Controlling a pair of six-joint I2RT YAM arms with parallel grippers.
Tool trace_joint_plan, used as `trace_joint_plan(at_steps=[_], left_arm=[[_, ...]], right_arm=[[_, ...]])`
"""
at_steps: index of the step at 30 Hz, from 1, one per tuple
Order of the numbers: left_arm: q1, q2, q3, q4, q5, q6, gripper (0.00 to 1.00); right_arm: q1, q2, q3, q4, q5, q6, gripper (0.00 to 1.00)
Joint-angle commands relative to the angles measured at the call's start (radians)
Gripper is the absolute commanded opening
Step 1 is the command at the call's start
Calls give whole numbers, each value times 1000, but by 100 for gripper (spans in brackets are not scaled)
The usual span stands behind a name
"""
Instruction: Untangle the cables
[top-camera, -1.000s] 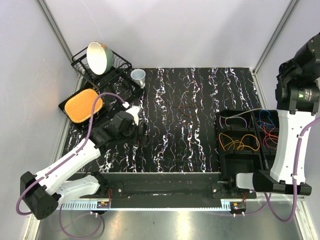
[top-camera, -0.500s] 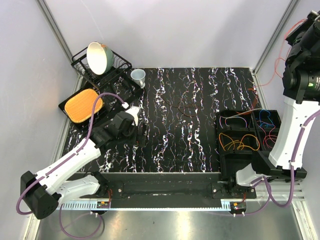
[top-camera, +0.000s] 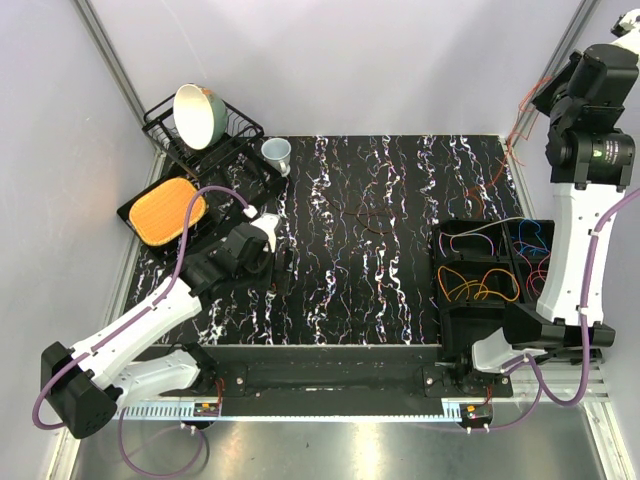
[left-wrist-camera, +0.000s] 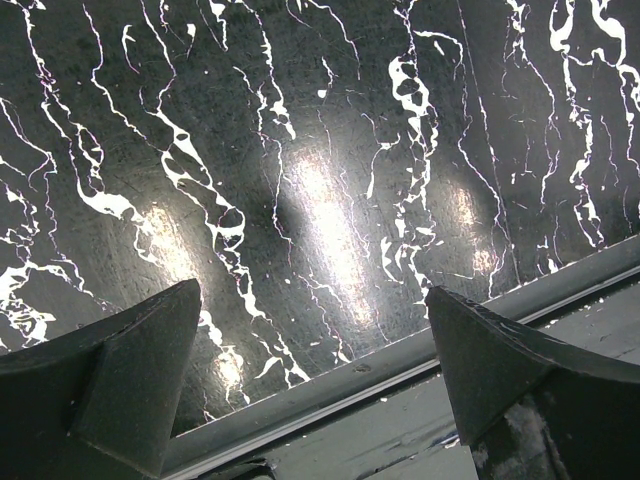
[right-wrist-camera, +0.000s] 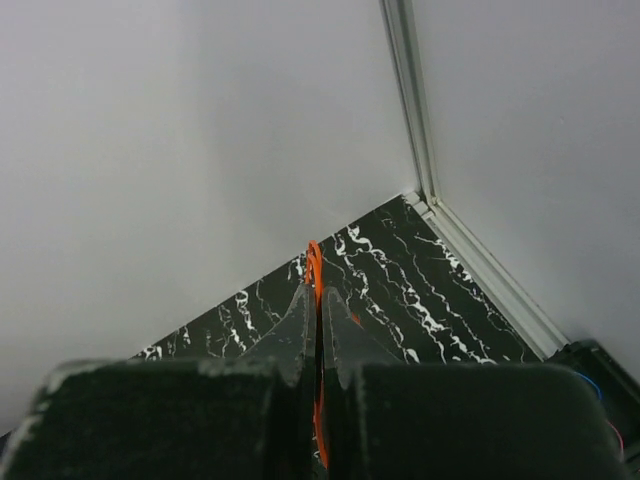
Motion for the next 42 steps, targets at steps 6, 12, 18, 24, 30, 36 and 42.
trace_joint_plan(at_steps=[6, 12, 18, 24, 30, 36, 42], left_arm=[[-4, -14, 28, 26, -32, 11, 99], [-4, -12, 28, 24, -38, 9, 99], [-3, -14, 30, 24, -46, 8, 99], [-4, -16, 28, 24, -44, 8, 99], [-4, -14, 28, 24, -43, 8, 99], [-3, -11, 27, 24, -35, 6, 99], [-3, 1, 30, 26, -18, 8, 99]], right_arm=[[7, 15, 236, 28, -44, -11, 0], [7, 40, 313, 22, -43, -10, 0], [7, 16, 264, 20, -43, -1, 0], [7, -36, 123, 30, -17, 16, 0], [7, -183, -205, 138, 2, 44, 0], [7, -296, -502, 189, 10, 99, 0], [7, -319, -639, 192, -3, 131, 0]])
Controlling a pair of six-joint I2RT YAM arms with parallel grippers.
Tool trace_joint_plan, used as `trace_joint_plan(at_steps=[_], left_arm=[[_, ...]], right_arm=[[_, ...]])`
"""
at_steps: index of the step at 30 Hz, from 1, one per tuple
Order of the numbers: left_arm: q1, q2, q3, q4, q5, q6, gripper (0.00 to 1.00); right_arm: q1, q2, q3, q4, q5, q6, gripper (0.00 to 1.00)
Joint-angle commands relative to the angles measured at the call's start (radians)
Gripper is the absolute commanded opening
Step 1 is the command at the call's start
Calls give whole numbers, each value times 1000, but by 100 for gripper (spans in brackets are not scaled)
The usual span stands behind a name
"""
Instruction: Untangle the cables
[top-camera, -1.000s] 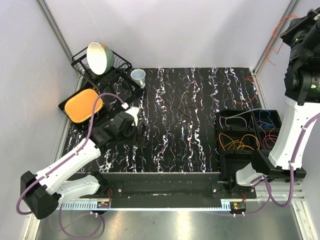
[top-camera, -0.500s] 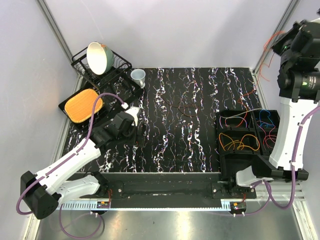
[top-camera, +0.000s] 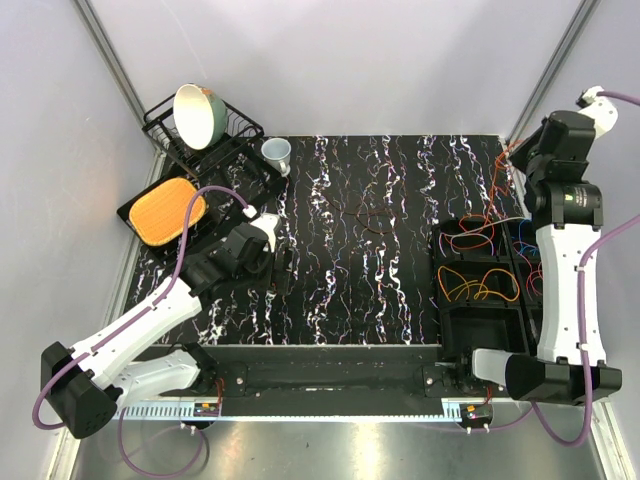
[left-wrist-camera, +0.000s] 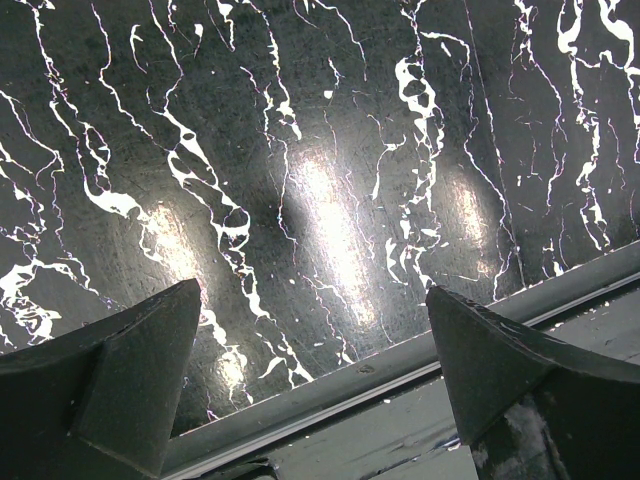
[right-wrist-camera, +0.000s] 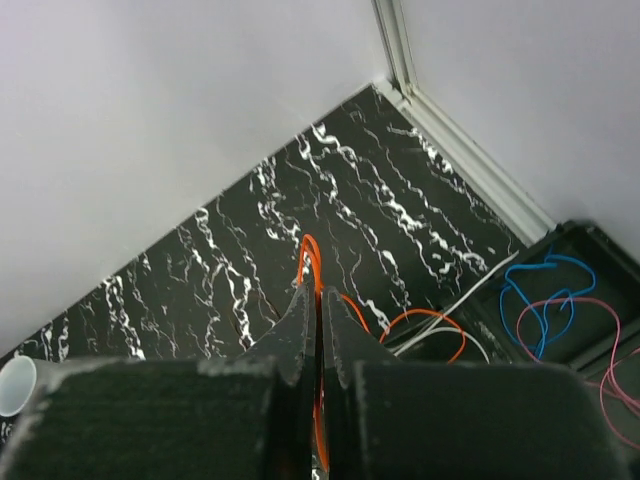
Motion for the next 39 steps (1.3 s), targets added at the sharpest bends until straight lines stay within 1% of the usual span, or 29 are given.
trace_joint_plan(at_steps=[1, 3, 6, 10, 16, 20, 24, 27, 28, 31, 34, 35, 37, 39], left_arm=[[-4, 1, 30, 30, -6, 8, 99], [-4, -2, 28, 30, -9, 6, 99], [-3, -4, 28, 28, -9, 6, 99], [-4, -4, 27, 28, -3, 6, 99], [-3, 2, 27, 34, 11, 6, 99], [-4, -1, 25, 33, 4, 6, 99], [-4, 7, 27, 33, 8, 8, 99], [-4, 10, 27, 33, 7, 9, 99], [-4, 9, 24, 33, 5, 8, 99], [-3, 12, 25, 33, 5, 6, 99], [-3, 21, 28, 34, 14, 6, 99], [-4, 22, 28, 34, 17, 8, 99], [-3, 24, 28, 34, 16, 6, 99], [-4, 22, 30, 34, 11, 6, 99]], right_arm=[[5, -31, -77, 62, 10, 47, 0], [5, -32, -111, 67, 22, 64, 0], [5, -28, -204, 90, 41, 107, 0], [5, -29, -360, 131, 101, 170, 0], [5, -6, -486, 251, 88, 174, 0], [4, 30, -510, 266, 84, 173, 0], [4, 28, -534, 268, 55, 181, 0], [4, -2, -585, 251, 79, 191, 0], [4, -9, -599, 239, 110, 213, 0], [4, -28, -645, 210, 134, 252, 0], [4, 6, -660, 185, 145, 297, 0], [4, 41, -657, 165, 150, 309, 0], [4, 82, -631, 133, 185, 354, 0], [4, 161, -578, 64, 199, 378, 0]])
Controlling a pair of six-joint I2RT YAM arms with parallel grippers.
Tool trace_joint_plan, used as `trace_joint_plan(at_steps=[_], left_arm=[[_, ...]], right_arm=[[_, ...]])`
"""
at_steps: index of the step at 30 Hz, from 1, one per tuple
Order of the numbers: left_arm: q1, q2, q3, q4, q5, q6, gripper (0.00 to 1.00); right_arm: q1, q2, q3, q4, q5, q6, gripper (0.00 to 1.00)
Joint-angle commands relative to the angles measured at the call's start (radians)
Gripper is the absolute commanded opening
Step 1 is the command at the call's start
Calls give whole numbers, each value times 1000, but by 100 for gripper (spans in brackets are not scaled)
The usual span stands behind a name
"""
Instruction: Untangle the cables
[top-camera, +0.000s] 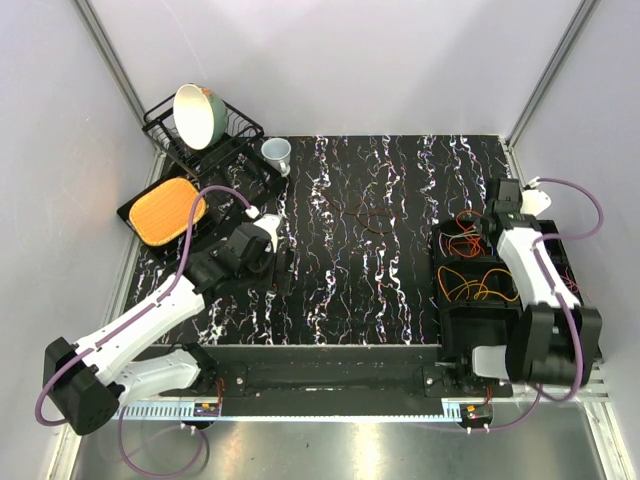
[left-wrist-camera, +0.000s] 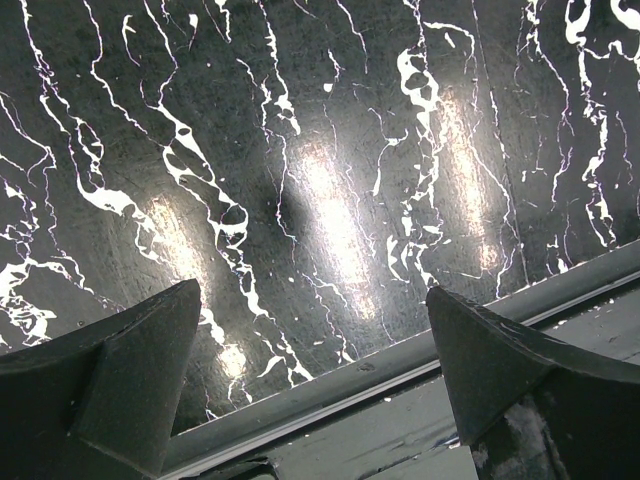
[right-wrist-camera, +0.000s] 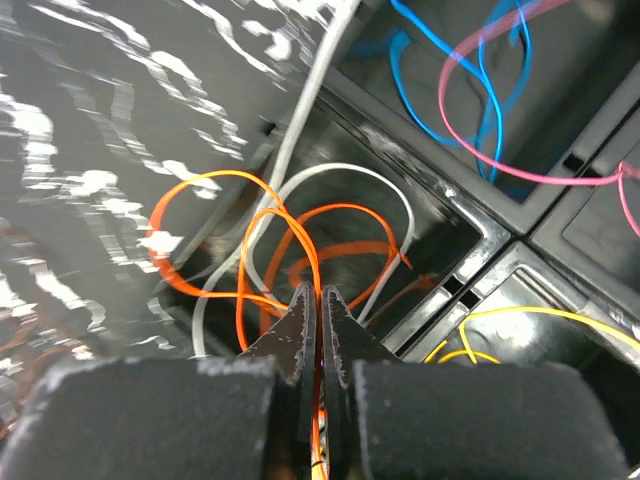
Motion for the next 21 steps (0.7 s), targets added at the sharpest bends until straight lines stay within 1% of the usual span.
trace_joint_plan(at_steps=[1, 2, 4, 5, 6, 10, 16, 18, 21], left_arm=[[-4, -2, 30, 32, 0, 6, 99], [-3, -2, 28, 32, -3, 6, 99], [-4, -2, 30, 32, -6, 5, 99], [-3, 0, 30, 32, -8, 6, 99], [-3, 0, 30, 32, -9, 6, 99], [-4, 4, 28, 32, -14, 6, 99], [-3, 26, 34, 35, -2, 6, 99], [-4, 26, 34, 37, 0, 6, 99], [-3, 26, 34, 37, -2, 5, 99]], right_arm=[[4, 131, 97, -126, 89, 126, 0], [4, 183, 112, -189, 88, 146, 0], [4, 223, 141, -246, 81, 214, 0], [4, 246, 145, -301, 78, 234, 0], [4, 248, 142, -314, 77, 252, 0], [4, 174, 122, -309, 98, 213, 0], [4, 76, 151, -331, 140, 134, 0], [4, 76, 145, -329, 149, 139, 0], [4, 123, 155, -312, 123, 125, 0]])
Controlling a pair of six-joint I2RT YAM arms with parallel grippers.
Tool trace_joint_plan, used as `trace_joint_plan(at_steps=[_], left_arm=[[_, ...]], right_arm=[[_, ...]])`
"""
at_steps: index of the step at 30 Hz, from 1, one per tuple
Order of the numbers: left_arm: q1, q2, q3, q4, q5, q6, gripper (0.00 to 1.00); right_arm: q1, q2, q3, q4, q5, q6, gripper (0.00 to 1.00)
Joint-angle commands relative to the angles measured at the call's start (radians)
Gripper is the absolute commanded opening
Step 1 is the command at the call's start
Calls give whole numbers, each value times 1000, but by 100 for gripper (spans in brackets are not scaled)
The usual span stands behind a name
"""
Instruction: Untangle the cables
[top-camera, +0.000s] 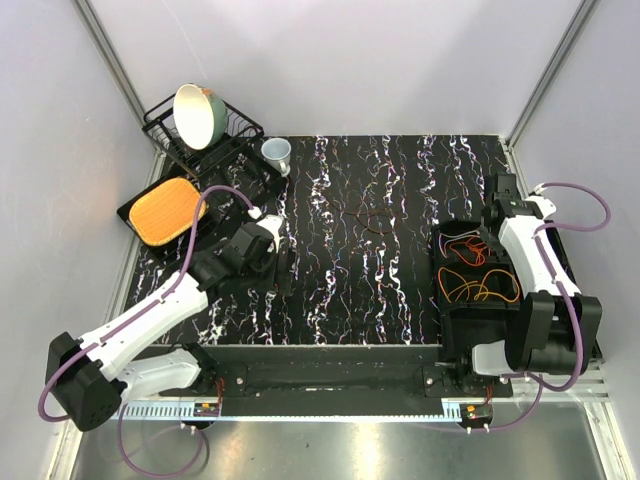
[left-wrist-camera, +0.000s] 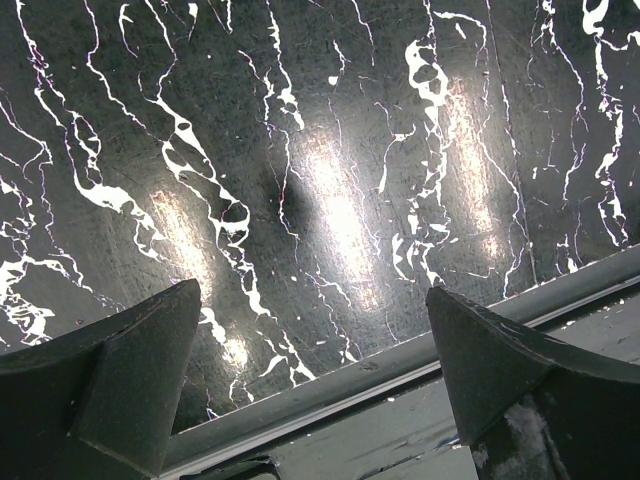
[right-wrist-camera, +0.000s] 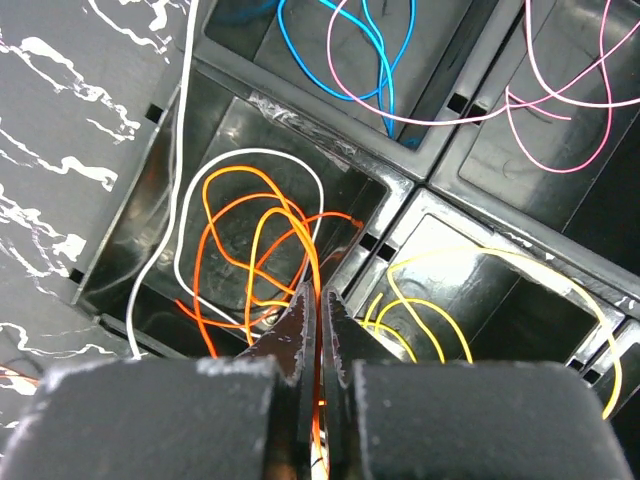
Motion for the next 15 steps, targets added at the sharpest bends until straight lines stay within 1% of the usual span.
trace_joint_plan(at_steps=[1, 2, 3, 4, 5, 6, 7, 8, 9, 11, 12, 14, 15], left_arm=[[-3, -3, 34, 36, -1, 5, 99], [-4, -3, 34, 36, -3, 7, 99], [-3, -5, 34, 36, -4, 7, 99], [-3, -5, 34, 36, -7, 5, 99], [-4, -5, 34, 36, -9, 4, 99], [-3, -2, 39, 38, -11, 5, 99], [-4, 3, 46, 38, -18, 4, 99], [-3, 11, 53, 44, -23, 2, 99], [-4, 34, 62, 47, -26, -1, 99], [-3, 66, 92, 74, -23, -13, 99], [-3, 106, 105, 88, -17, -19, 99], [-3, 156, 146, 134, 9, -38, 99], [-4, 217, 187, 151, 17, -41, 99]], right_arm=[[4, 64, 43, -1, 18, -23, 0], [4, 79, 58, 7, 13, -26, 3], [4, 93, 69, 16, 15, -36, 11], [4, 110, 81, 52, 15, -55, 24], [4, 118, 107, 77, 10, -113, 63], [4, 121, 129, 97, -2, -139, 76], [4, 130, 155, 102, 1, -154, 85], [4, 133, 211, 102, 1, -182, 91], [4, 130, 236, 100, -4, -190, 99], [4, 110, 302, 77, -4, -191, 100], [4, 98, 316, 73, -22, -193, 100], [4, 52, 319, 66, -42, -181, 100], [4, 16, 312, 69, -72, -185, 100]])
